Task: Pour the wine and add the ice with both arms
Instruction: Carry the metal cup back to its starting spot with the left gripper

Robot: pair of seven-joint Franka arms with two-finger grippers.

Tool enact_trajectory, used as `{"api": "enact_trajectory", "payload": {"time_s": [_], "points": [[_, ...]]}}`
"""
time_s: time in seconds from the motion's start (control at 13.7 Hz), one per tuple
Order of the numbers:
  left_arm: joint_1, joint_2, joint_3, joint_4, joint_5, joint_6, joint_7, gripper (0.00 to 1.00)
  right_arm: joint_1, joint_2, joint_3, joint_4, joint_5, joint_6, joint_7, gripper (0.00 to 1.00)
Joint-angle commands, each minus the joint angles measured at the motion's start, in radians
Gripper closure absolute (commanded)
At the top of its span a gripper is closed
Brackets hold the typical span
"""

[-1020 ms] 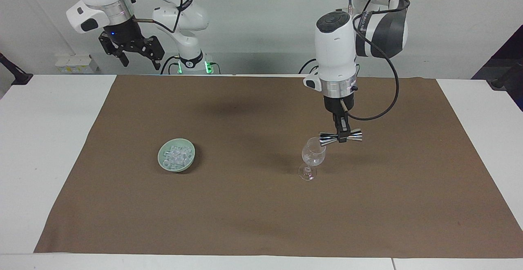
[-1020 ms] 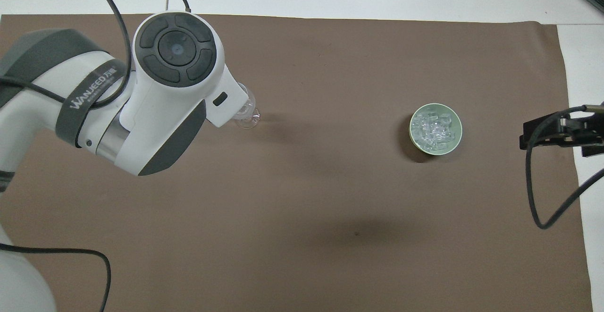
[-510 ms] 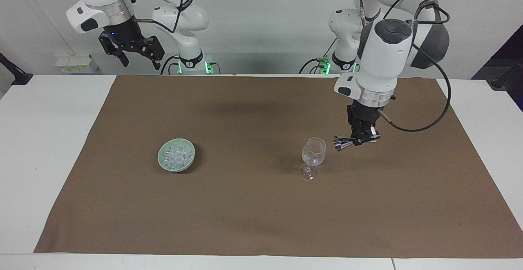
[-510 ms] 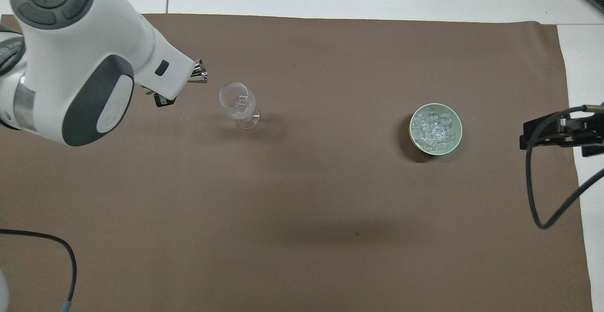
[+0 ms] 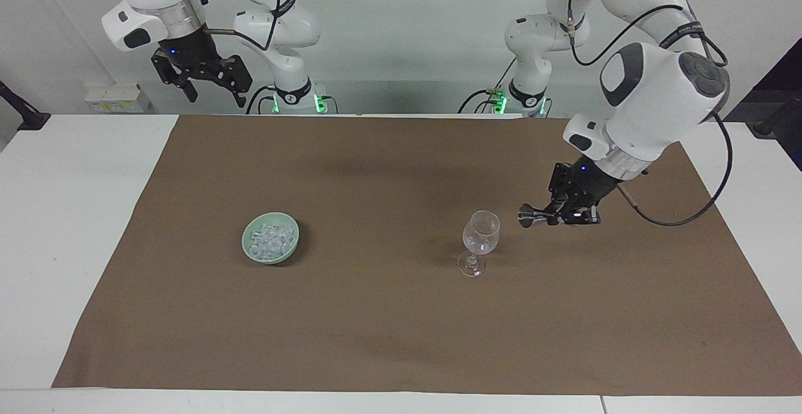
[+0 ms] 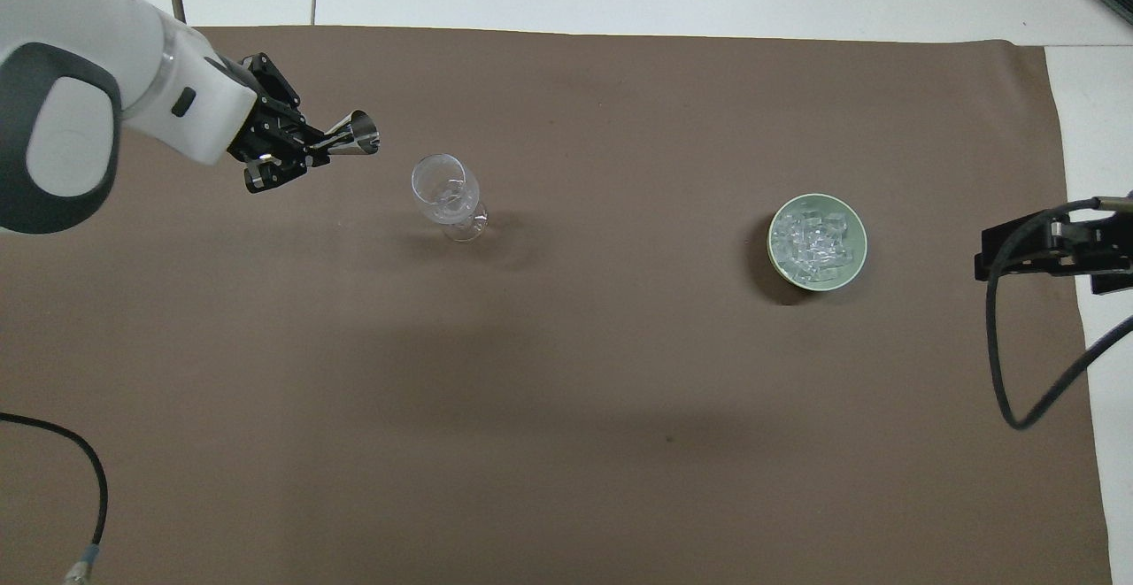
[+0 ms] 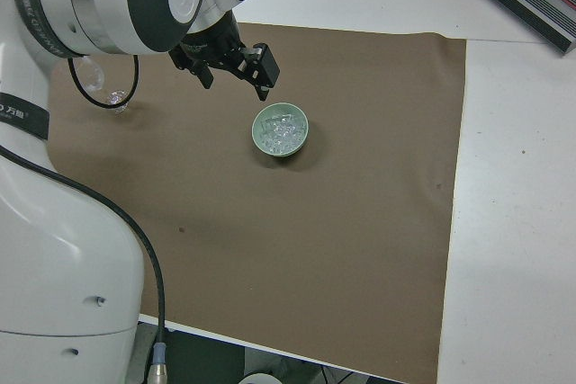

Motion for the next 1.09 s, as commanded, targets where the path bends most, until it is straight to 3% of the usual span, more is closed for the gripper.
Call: {"api": "enact_trajectory", "payload": {"time_s": [0.0, 0.22, 0.44, 0.66, 0.8, 1.02], "points": [[0.096, 0.036, -0.013, 0.000, -0.173, -0.044, 0.187, 1.00, -0.012, -0.018, -0.001, -0.020, 0.024, 0.004, -0.010, 0.00], [0.206, 0.076, -0.010, -0.022, -0.385, -0.150, 0.326, 1.00, -0.012, -0.018, -0.001, -0.020, 0.024, 0.004, -0.010, 0.00], [0.298, 0.182, -0.008, -0.028, -0.563, -0.228, 0.459, 1.00, -0.012, -0.018, -0.001, -0.020, 0.024, 0.004, -0.010, 0.00], [0.367, 0.320, -0.008, -0.019, -0.674, -0.285, 0.600, 1.00, -0.012, -0.018, -0.001, -0.020, 0.024, 0.004, -0.010, 0.00], [0.432, 0.383, -0.014, -0.016, -0.685, -0.356, 0.618, 1.00, -0.012, -0.018, -0.001, -0.020, 0.024, 0.004, -0.010, 0.00], [0.533, 0.449, -0.016, -0.016, -0.781, -0.354, 0.674, 1.00, -0.012, -0.018, -0.001, -0.020, 0.024, 0.004, -0.010, 0.00]]}}
